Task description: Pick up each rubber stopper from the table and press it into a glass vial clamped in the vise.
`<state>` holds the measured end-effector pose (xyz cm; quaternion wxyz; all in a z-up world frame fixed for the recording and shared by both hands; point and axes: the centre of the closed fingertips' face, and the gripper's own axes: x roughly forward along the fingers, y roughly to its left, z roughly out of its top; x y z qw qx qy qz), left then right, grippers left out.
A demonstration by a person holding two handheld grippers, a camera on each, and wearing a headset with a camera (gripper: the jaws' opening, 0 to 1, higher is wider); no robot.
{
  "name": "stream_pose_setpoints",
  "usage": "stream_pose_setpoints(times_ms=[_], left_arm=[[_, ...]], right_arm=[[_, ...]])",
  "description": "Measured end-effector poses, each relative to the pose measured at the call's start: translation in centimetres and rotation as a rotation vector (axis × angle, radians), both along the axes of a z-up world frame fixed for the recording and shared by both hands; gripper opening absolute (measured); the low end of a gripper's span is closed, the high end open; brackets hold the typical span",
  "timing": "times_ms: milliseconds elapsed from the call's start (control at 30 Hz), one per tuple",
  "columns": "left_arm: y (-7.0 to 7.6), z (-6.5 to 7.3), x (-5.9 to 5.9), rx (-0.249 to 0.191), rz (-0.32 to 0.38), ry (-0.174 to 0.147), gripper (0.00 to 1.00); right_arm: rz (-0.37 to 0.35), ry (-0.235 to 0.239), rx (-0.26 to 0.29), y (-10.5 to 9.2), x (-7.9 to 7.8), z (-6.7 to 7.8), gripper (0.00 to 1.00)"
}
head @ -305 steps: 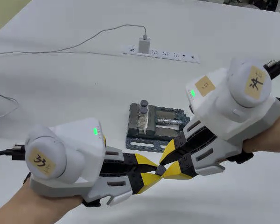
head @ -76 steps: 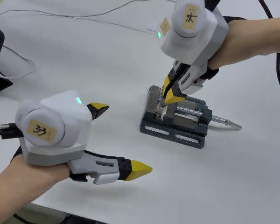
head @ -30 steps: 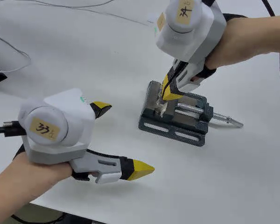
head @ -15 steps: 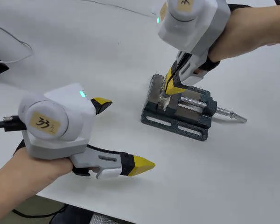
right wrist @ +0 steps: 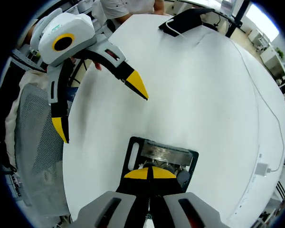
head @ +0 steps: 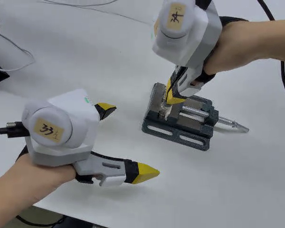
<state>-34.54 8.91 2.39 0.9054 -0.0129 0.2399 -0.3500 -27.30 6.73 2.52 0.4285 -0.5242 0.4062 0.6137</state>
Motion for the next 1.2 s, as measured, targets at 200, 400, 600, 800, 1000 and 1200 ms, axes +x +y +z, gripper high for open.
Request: stream_pose_setpoints(times_ms=[200, 400, 600, 800, 1000, 1200], left_arm=[[0.4, 1.5, 0.3, 0.009, 0.008, -0.025, 0.97], [0.9, 3.0, 0.4, 0.025, 0.017, -0.052, 0.97], [1.3, 4.2, 0.5, 0.041, 0.028, -0.076, 0.98], [1.4, 4.7, 0.5, 0.048, 0.034, -0.084, 0.99], [1.2, 4.8, 0.3, 0.05, 0.035, -0.086, 0.99], [1.3, 4.5, 0.1, 0.05, 0.043, -0.077, 0.99]], right_arm=[[-0.026, 0.021, 0.004, -0.1, 0.1, 0.0, 0.0], [-0.075, 0.03, 0.022, -0.2, 0.0, 0.1, 0.0], [-0.118, 0.066, 0.076, -0.3, 0.0, 0.4, 0.0], [-0.084, 0.04, 0.118, -0.3, -0.4, 0.6, 0.0], [-0.088, 0.027, 0.167, -0.3, -0.2, 0.7, 0.0], [-0.17, 0.056, 0.24, -1.0, -1.0, 0.8, 0.17]])
